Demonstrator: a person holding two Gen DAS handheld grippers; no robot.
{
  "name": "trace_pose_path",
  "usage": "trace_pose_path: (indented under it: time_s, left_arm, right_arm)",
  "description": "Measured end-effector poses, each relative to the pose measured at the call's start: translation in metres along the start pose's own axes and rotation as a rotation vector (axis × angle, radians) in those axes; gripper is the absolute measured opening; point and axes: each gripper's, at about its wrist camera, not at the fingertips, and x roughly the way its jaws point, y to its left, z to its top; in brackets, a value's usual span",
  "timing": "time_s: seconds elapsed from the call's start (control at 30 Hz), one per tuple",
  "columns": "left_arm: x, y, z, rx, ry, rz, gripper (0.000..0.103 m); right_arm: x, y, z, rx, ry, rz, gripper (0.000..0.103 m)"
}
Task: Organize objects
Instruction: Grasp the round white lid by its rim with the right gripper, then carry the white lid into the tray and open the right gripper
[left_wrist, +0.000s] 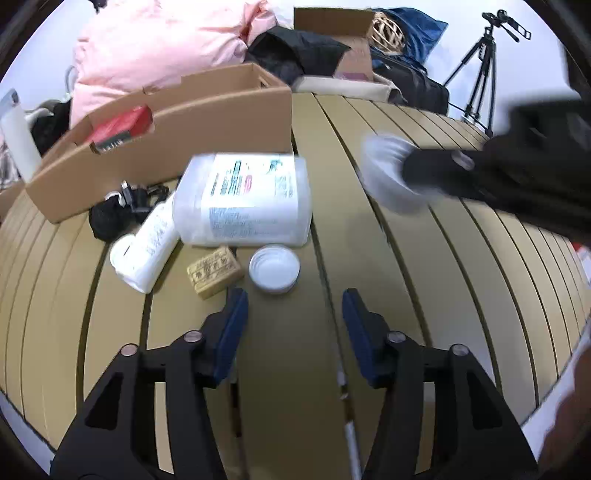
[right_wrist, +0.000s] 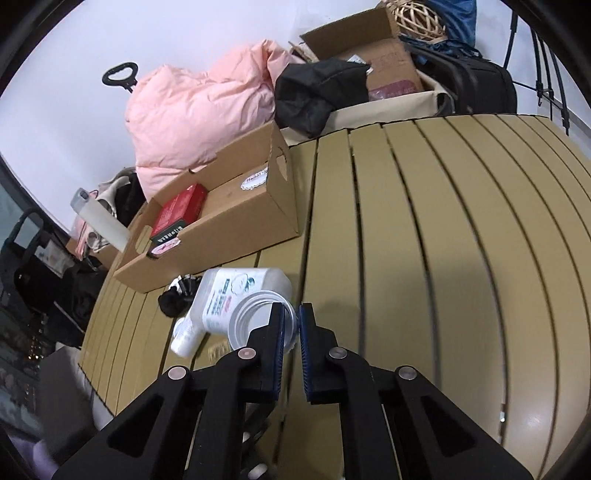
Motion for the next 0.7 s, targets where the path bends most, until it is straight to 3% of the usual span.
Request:
trace_pose_path:
  time_s: [0.03, 0.17, 0.23, 0.43, 0.53, 0.7]
  left_arm:
    - [0.003, -0.002, 0.001, -0.009, 0.007, -0.013, 0.05]
    - [0.008, -0.01, 0.006, -0.032, 0.009, 0.064, 0.046]
    - [0.009, -0.009, 0.006, -0.054, -0.011, 0.136, 0.025]
    - [-0.003, 0.014, -0.001, -0.11, 0.02, 0.045, 0.024]
    - [-0.046, 0.039, -0.015, -0.092, 0.028, -0.054, 0.024]
    - [-0.129, 0.087, -0.041, -0.076, -0.016, -0.071, 0.024]
  right_arm:
    - [-0.006, -0.004, -0.003, 0.004, -0.005, 0.002, 0.009]
    - [-0.029, -0.015, -0.015, 0.02, -0.041, -0.001, 0.009]
    - [-0.037, -0.018, -0.021, 0.031, -0.056, 0.0, 0.009]
    - [-0.056, -0.023, -0.045, 0.052, -0.048, -0.009, 0.009]
    - [-0.061, -0.01, -0.061, 0.041, -0.024, 0.003, 0.009]
    - [-0.075, 0.033, -0.093, -0.03, 0.042, 0.045, 0.009]
